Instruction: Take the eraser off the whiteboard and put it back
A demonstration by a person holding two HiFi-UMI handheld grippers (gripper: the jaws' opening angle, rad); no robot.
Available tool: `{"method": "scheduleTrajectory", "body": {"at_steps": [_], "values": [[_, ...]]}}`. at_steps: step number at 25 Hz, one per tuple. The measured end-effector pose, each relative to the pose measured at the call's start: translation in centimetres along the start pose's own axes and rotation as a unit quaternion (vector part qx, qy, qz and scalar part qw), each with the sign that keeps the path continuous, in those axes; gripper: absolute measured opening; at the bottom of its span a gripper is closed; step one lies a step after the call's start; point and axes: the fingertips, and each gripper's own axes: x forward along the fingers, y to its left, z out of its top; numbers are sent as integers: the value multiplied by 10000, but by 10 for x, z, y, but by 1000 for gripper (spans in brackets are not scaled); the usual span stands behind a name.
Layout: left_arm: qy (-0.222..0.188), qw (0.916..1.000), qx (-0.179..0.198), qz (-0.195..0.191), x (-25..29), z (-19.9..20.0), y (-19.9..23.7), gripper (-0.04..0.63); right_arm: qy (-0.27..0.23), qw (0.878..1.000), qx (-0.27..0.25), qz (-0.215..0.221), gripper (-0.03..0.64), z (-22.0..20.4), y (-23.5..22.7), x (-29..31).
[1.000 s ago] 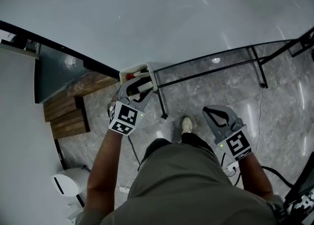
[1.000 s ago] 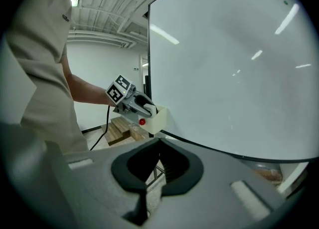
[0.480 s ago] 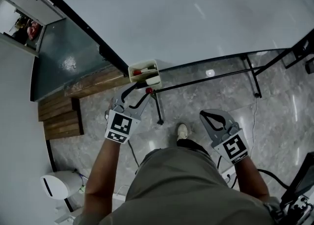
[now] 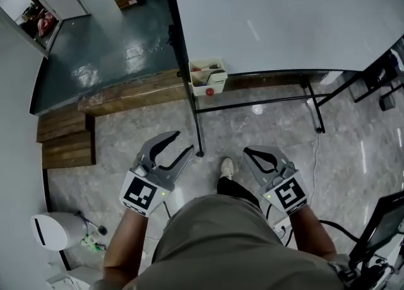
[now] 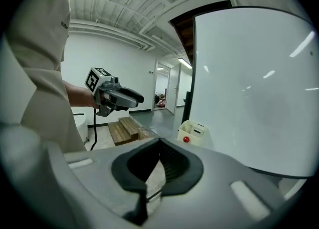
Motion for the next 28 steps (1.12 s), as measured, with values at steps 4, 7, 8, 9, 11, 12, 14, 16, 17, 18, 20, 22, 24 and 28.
{"method": "scheduleTrajectory", "body": {"at_steps": [4, 7, 8, 9, 11, 12, 14, 16, 17, 18, 20, 22, 24, 28], "values": [[-130, 9997, -62, -200, -60, -13, -36, 135, -41, 10000, -58, -5, 3, 3, 64, -9], [-199, 9993, -147, -289, -96, -21, -57, 63, 6, 10000, -32, -46, 3, 5, 101, -19], [-222, 9990, -161, -345, -105, -22, -64, 33, 21, 10000, -18, -69, 3, 5, 112, -23], [-235, 9987, -156, -419, -114, -24, -71, 13, 32, 10000, -7, -89, 3, 5, 122, -27], [-213, 9980, -103, -586, -131, -29, -87, 6, 55, 9999, 14, -89, 3, 4, 141, -35], [-192, 9977, -91, -645, -139, -31, -95, 6, 70, 9999, 16, -72, 3, 4, 150, -38], [-183, 9973, -137, -696, -152, -32, -111, 6, 92, 9999, -47, -30, 3, 2, 163, -47], [-194, 9969, -210, -739, -162, -30, -126, 5, 100, 9999, -123, -2, 3, 2, 172, -57], [-201, 9966, -226, -761, -165, -28, -134, 5, 97, 9998, -149, 15, 3, 2, 177, -62], [-207, 9965, -237, -773, -169, -27, -141, 5, 88, 9998, -174, 42, 3, 2, 182, -66], [-201, 9964, -286, -777, -175, -26, -155, 5, 62, 9997, -226, 113, 3, 2, 191, -74], [-179, 9962, -323, -785, -178, -25, -172, 5, 37, 9995, -264, 177, 3, -1, 197, -86], [-147, 9963, -311, -782, -177, -22, -191, 5, 9, 9993, -290, 229, 3, -5, 199, -103], [-111, 9971, -230, -722, -164, -8, -235, 5, -55, 9992, -271, 285, 3, -20, 195, -147]]}}
